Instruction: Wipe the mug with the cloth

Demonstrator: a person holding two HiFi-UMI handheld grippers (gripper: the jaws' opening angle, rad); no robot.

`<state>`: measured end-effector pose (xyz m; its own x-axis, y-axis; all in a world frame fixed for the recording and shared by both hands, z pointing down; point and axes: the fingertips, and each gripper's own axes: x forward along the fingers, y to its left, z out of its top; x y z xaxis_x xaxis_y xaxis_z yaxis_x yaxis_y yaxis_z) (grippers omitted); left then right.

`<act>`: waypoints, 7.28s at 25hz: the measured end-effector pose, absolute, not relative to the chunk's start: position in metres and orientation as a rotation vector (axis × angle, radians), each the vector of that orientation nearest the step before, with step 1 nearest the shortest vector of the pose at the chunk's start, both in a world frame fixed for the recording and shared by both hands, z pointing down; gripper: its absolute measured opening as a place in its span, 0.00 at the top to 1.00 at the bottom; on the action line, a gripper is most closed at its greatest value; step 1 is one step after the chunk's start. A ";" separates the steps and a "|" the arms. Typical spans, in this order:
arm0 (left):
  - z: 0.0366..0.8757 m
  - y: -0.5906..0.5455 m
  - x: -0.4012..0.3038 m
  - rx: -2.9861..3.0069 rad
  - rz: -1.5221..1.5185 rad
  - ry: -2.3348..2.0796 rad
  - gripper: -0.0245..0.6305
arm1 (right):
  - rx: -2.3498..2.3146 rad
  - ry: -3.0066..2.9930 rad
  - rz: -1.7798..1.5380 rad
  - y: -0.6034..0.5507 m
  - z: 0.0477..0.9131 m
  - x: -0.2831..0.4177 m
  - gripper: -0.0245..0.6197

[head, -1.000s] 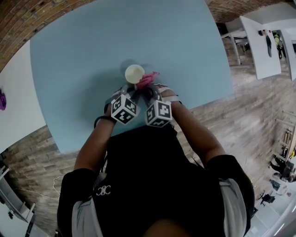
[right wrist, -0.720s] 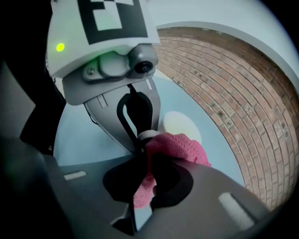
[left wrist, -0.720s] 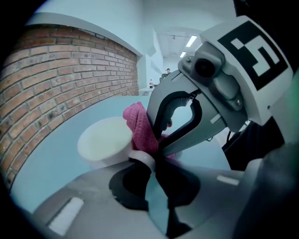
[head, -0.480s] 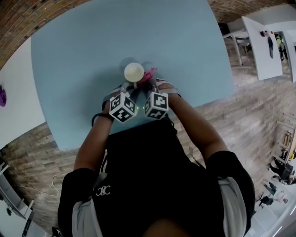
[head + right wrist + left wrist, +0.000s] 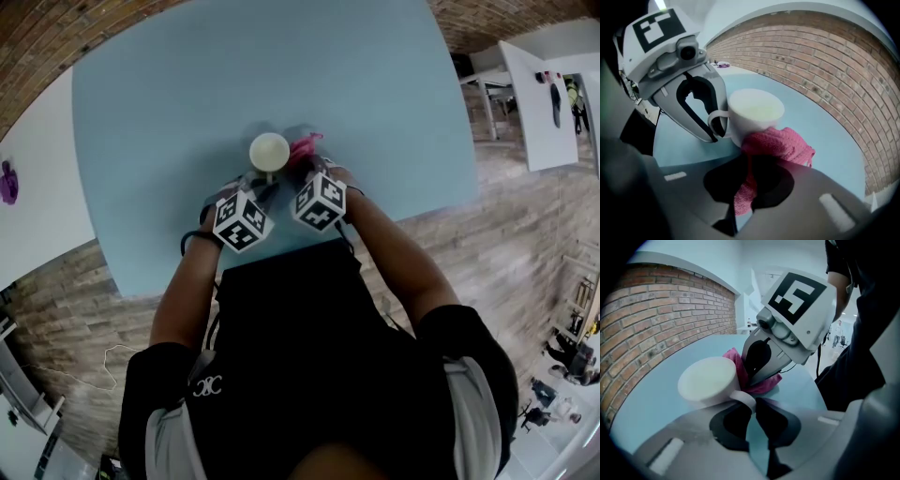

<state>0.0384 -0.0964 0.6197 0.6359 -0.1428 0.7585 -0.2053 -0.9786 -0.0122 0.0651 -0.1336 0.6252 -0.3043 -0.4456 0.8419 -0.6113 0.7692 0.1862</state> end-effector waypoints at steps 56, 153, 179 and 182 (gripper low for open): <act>0.622 -0.063 0.004 2.763 1.380 0.127 0.92 | 0.592 -1.992 -0.079 -0.129 0.603 0.065 0.90; 0.600 -0.101 0.006 2.821 1.684 -0.037 0.88 | 0.012 -2.468 1.539 -0.161 0.535 0.054 0.90; 0.594 -0.099 0.021 2.843 1.587 -0.181 0.88 | -0.540 -2.013 1.134 -0.152 0.550 0.009 0.90; 0.595 -0.098 0.023 2.851 1.587 -0.197 0.88 | -0.564 -1.884 1.057 -0.146 0.568 0.006 0.90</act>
